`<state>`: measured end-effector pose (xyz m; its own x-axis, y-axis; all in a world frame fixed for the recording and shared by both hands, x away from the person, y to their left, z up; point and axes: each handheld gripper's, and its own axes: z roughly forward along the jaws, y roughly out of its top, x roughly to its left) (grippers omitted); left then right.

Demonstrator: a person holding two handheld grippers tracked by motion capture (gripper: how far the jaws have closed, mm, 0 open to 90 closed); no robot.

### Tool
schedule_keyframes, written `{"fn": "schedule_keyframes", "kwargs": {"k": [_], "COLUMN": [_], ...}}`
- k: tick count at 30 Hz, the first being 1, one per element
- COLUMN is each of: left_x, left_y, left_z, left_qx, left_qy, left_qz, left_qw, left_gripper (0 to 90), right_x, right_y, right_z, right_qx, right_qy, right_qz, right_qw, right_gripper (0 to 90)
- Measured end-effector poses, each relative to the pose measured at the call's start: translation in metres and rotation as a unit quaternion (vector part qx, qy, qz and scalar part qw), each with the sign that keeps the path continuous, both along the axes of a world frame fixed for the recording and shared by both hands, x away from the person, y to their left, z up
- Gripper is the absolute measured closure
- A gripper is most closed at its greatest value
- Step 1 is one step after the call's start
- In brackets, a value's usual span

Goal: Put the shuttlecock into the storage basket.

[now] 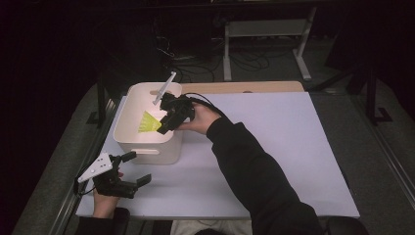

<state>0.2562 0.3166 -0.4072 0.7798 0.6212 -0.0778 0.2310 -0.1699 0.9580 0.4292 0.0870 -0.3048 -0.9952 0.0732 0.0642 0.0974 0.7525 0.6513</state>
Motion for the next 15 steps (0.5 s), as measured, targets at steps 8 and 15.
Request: {"fn": "schedule_keyframes", "kwargs": {"k": [8,15], "left_x": [-0.0001,-0.0001], "left_y": [-0.0001,-0.0001], "left_z": [0.0000,0.0000], "left_qx": [-0.001,-0.001], "left_qy": [0.000,0.000], "left_qz": [-0.001,0.000], "left_qw": [1.0000,1.0000], "left_gripper": [0.0,0.0], "right_x": [-0.0005,0.0000], "right_y": [0.0011,-0.0019], "right_z": [0.0001,0.0015], "right_qx": [0.001,0.006], "right_qy": [-0.001,-0.006], "right_qz": [-0.013,-0.027], "right_qw": [0.9999,0.9996], "right_gripper": [56.2,45.3]}}
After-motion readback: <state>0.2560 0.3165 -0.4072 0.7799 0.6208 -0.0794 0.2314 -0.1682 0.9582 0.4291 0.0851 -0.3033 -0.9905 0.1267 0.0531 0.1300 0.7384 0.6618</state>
